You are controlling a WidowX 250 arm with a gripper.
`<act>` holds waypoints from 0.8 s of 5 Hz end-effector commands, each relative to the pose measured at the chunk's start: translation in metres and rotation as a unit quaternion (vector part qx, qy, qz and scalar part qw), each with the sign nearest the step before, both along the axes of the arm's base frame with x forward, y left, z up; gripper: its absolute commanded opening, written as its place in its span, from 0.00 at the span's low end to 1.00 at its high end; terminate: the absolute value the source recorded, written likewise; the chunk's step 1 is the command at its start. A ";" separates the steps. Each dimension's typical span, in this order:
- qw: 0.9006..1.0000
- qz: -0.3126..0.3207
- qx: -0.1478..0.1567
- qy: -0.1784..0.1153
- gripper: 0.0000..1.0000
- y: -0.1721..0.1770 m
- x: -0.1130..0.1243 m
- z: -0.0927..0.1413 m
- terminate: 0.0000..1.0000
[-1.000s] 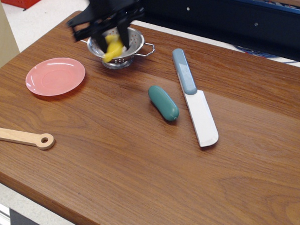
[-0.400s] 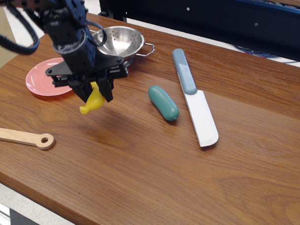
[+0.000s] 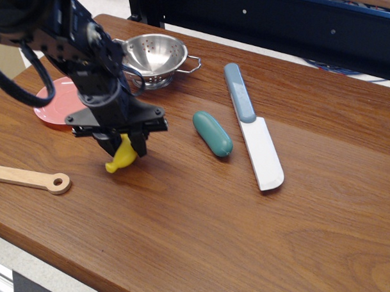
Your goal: Take banana out of colander
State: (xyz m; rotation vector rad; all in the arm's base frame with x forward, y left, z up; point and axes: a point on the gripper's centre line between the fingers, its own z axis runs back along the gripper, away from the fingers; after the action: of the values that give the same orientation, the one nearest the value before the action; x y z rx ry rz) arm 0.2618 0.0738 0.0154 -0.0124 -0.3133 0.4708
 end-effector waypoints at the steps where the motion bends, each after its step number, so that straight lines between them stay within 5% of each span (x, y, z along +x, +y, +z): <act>1: 1.000 0.013 -0.009 -0.013 1.00 0.016 0.005 0.007 0.00; 4: 0.999 -0.011 -0.042 -0.022 1.00 0.000 0.020 0.070 0.00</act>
State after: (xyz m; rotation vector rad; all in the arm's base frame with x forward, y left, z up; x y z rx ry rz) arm 0.2824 0.0599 0.0678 -0.1124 -0.2748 0.4739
